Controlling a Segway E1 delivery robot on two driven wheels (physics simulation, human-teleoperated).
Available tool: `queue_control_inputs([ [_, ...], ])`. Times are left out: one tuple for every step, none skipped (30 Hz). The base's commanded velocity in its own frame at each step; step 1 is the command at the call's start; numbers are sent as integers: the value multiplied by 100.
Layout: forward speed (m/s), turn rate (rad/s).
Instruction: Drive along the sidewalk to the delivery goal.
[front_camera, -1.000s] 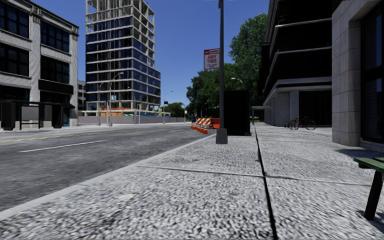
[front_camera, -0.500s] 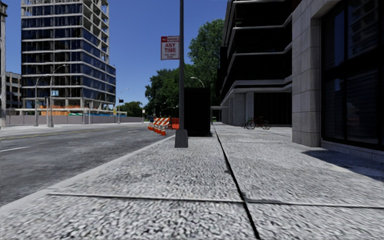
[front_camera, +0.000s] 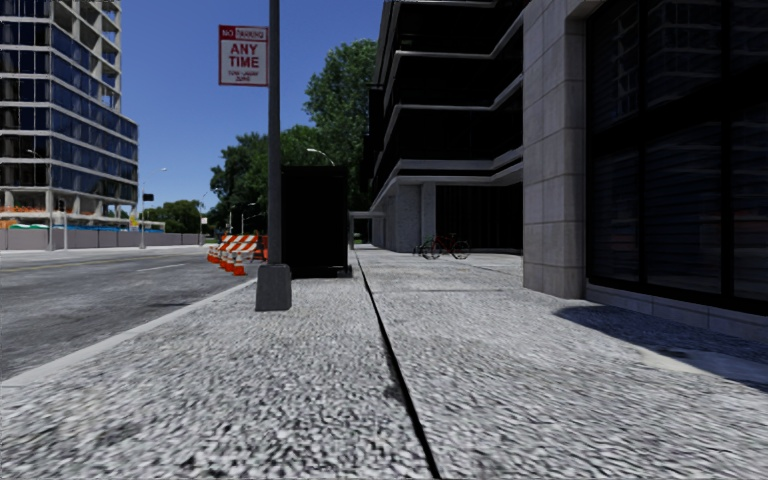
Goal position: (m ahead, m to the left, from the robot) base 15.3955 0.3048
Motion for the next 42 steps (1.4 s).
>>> queue_control_inputs([
  [200, 0],
  [200, 0],
  [200, 0],
  [200, 0],
  [200, 0],
  [200, 0],
  [200, 0],
  [200, 0],
  [200, 0],
  [200, 0],
  [200, 0],
  [200, 0],
  [200, 0],
  [200, 0],
  [200, 0],
  [200, 0],
  [200, 0],
  [200, 0],
  [200, 0],
  [200, 0],
  [200, 0],
  [200, 0],
  [200, 0],
  [200, 0],
  [200, 0],
  [200, 0],
  [200, 0],
  [200, 0],
  [200, 0],
  [200, 0],
  [200, 0],
  [200, 0],
  [200, 0],
  [200, 0],
  [200, 0],
  [200, 0],
  [200, 0],
  [200, 0],
  [200, 0],
  [200, 0],
  [200, 0],
  [200, 0],
])
